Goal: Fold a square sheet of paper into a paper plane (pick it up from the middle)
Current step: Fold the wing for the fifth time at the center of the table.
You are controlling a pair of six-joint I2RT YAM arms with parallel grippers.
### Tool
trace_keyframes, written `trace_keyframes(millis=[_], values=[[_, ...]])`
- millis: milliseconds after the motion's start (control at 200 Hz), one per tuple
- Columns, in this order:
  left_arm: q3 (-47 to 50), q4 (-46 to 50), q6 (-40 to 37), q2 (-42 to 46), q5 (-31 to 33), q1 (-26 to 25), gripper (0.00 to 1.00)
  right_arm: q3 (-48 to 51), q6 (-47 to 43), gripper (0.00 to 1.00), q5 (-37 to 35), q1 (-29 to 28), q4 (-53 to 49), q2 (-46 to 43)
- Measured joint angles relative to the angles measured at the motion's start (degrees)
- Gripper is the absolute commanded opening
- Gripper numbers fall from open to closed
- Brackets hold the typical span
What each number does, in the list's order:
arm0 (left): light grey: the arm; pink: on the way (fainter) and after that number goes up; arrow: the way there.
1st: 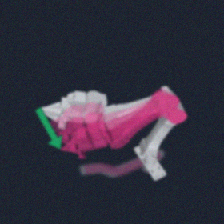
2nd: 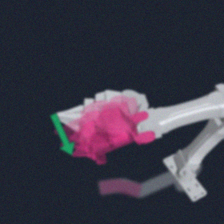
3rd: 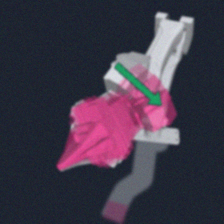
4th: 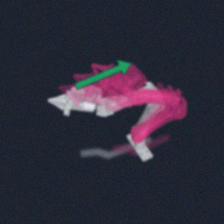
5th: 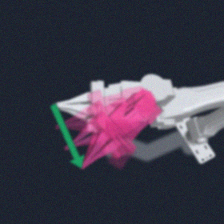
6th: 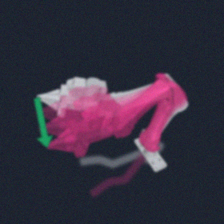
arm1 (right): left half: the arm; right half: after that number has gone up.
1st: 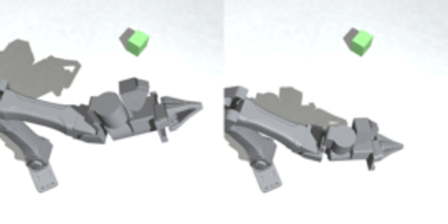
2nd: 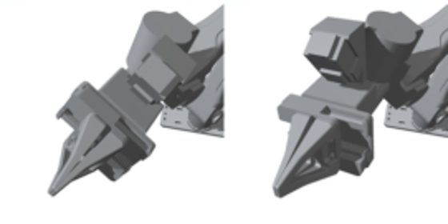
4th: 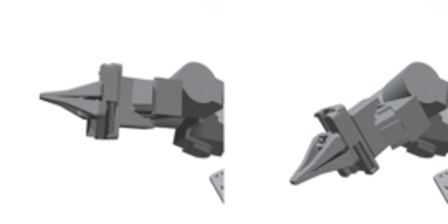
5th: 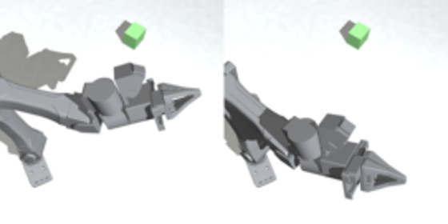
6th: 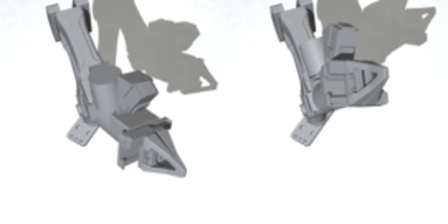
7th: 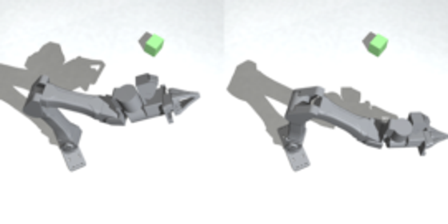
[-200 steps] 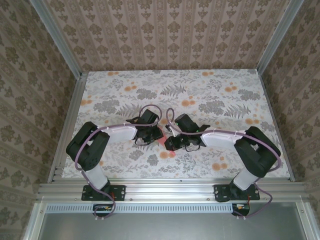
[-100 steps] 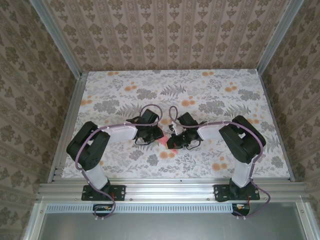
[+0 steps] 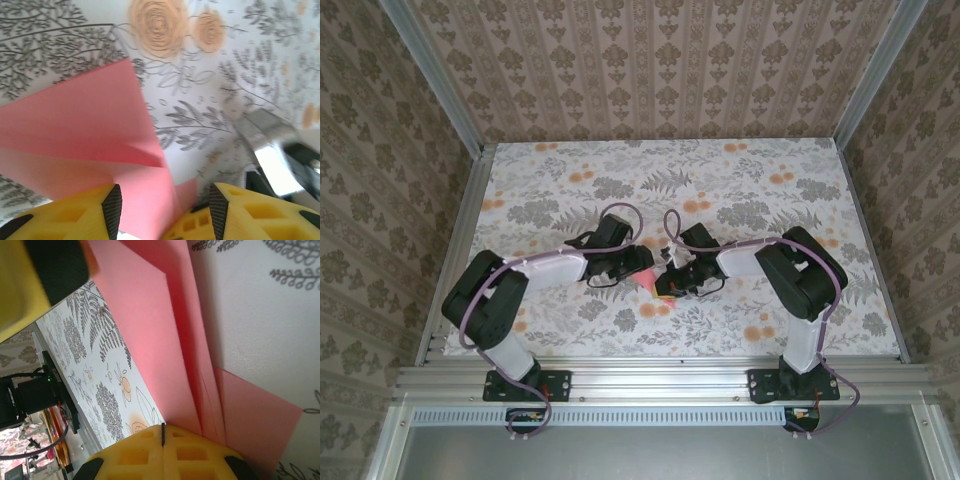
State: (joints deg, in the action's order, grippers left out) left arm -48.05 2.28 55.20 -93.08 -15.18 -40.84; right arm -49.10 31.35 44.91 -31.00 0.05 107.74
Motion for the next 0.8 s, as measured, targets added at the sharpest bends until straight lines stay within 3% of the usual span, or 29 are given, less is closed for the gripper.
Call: trace_keyframes(millis=[150,800], values=[[3.54,-5.62,0.46,1.55,-0.72,-1.03,0.37,-0.04,1.09,0.01,0.00,0.04,0.02,0.02],[9.09,-26.93,-0.98,-6.51,-2.03,-0.92,0.36,-0.35,2.56,0.00,0.48,0.66,-0.02,0.46]])
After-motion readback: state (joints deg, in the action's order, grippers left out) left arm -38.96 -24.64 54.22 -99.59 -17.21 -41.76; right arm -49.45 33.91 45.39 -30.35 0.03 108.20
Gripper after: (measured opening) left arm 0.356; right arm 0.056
